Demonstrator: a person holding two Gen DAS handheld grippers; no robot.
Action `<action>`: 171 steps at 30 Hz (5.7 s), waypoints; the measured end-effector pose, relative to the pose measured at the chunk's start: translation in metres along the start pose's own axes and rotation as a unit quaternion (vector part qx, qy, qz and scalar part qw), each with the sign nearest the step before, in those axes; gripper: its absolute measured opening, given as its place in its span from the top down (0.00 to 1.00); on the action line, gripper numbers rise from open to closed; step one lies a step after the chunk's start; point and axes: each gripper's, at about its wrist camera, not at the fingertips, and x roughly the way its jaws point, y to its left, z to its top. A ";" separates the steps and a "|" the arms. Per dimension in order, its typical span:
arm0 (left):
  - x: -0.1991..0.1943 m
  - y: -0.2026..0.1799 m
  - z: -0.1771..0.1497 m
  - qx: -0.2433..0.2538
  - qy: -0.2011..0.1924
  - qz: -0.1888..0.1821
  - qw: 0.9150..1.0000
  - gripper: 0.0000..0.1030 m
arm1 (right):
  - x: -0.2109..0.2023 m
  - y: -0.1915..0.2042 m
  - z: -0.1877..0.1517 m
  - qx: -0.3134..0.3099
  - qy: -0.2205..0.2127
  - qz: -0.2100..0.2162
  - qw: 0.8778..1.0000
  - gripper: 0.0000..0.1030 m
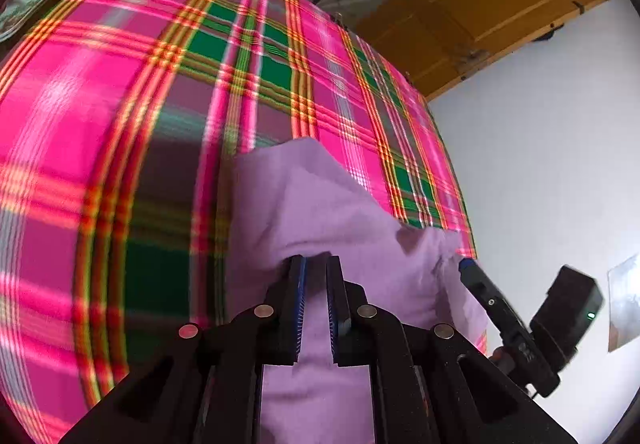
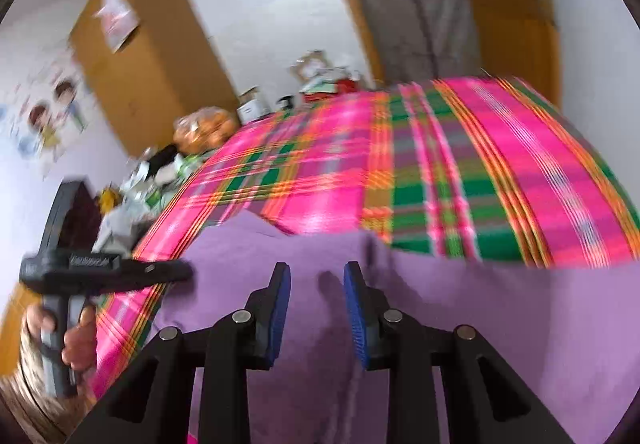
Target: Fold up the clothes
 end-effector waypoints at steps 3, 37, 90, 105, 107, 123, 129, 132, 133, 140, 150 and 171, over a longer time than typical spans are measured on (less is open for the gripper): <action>0.009 -0.001 0.008 0.009 0.004 0.005 1.000 0.90 | 0.019 0.017 0.005 -0.045 0.014 -0.008 0.999 0.72; -0.019 0.021 -0.024 -0.007 -0.023 0.023 0.999 0.89 | 0.014 0.029 -0.039 -0.079 0.045 -0.055 0.994 0.77; -0.036 0.035 -0.082 -0.020 -0.008 0.028 0.999 0.81 | -0.011 0.065 -0.074 -0.064 0.031 -0.005 0.997 0.69; -0.039 0.053 -0.089 -0.071 0.028 -0.053 0.996 0.81 | 0.028 0.128 -0.086 -0.161 0.087 0.095 0.978 0.53; -0.034 0.052 -0.087 -0.076 0.040 -0.063 0.994 0.81 | 0.028 0.128 -0.085 -0.163 0.087 0.098 0.978 0.50; -0.027 0.029 -0.076 -0.078 0.065 -0.113 0.988 0.80 | 0.040 0.149 -0.093 -0.227 0.076 0.044 0.970 0.41; -0.023 0.033 -0.069 -0.087 0.068 -0.121 0.987 0.80 | 0.046 0.138 -0.085 -0.204 0.079 0.032 0.975 0.49; -0.022 0.040 -0.066 -0.099 0.064 -0.118 0.986 0.80 | 0.047 0.133 -0.082 -0.193 0.075 0.022 0.978 0.64; -0.022 0.041 -0.064 -0.102 0.061 -0.117 0.986 0.76 | 0.048 0.131 -0.080 -0.188 0.074 0.022 0.979 0.67; -0.026 0.051 -0.041 -0.105 0.020 -0.079 0.991 0.71 | 0.047 0.113 -0.069 -0.153 0.066 0.049 0.985 0.77; 0.010 0.045 0.000 -0.093 0.041 -0.073 0.992 0.70 | 0.025 0.111 -0.070 -0.144 0.054 0.082 0.985 0.78; 0.030 0.035 0.047 -0.064 0.039 -0.085 0.994 0.89 | 0.038 0.134 -0.062 -0.173 0.059 0.072 0.981 0.79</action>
